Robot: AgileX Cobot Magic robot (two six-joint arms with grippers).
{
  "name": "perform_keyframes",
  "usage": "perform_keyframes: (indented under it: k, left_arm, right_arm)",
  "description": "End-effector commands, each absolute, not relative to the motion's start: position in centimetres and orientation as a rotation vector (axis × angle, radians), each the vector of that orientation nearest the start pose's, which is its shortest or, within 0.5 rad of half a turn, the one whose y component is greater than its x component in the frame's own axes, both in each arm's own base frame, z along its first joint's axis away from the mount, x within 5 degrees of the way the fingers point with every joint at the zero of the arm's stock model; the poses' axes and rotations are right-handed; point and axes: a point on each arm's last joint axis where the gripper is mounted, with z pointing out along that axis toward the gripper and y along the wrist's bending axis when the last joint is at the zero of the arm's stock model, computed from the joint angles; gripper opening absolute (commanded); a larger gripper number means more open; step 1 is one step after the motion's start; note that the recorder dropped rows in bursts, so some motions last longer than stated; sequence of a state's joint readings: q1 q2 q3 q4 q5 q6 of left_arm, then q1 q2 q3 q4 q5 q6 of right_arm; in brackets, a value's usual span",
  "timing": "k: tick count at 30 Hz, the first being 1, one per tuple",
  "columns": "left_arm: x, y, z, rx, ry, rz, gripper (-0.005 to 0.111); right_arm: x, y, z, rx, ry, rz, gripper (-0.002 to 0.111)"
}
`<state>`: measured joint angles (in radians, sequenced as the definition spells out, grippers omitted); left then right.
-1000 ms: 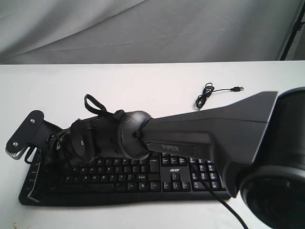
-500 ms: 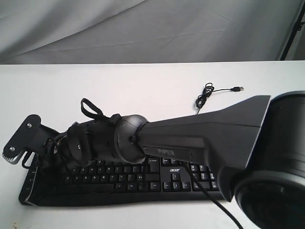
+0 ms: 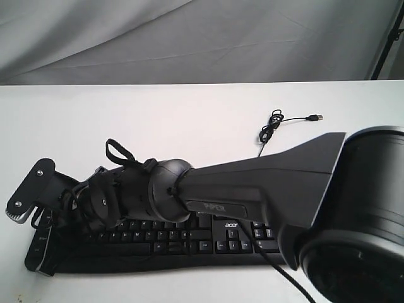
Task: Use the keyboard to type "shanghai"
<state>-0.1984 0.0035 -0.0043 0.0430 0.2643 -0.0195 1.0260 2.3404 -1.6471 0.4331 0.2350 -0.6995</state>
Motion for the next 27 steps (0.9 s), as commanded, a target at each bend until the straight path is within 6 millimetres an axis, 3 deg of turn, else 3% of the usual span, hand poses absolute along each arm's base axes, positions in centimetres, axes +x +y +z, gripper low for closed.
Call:
perform_keyframes:
  k: [1, 18, 24, 27]
  left_arm:
    - [5.4, -1.0, 19.0, 0.185, 1.735, -0.124, 0.000]
    - [5.4, -1.0, 19.0, 0.185, 1.735, -0.124, 0.000]
    - [5.4, -1.0, 19.0, 0.185, 1.735, -0.124, 0.000]
    - [5.4, -1.0, 19.0, 0.185, 1.735, -0.124, 0.000]
  right_arm:
    - [25.5, 43.7, 10.8, -1.523, 1.885, 0.450, 0.000]
    - [25.5, 43.7, 10.5, -1.548, 1.874, 0.437, 0.000]
    - [25.5, 43.4, 14.5, -1.526, 1.828, 0.449, 0.000]
    - [25.8, 42.1, 16.0, -1.504, 1.866, 0.456, 0.000]
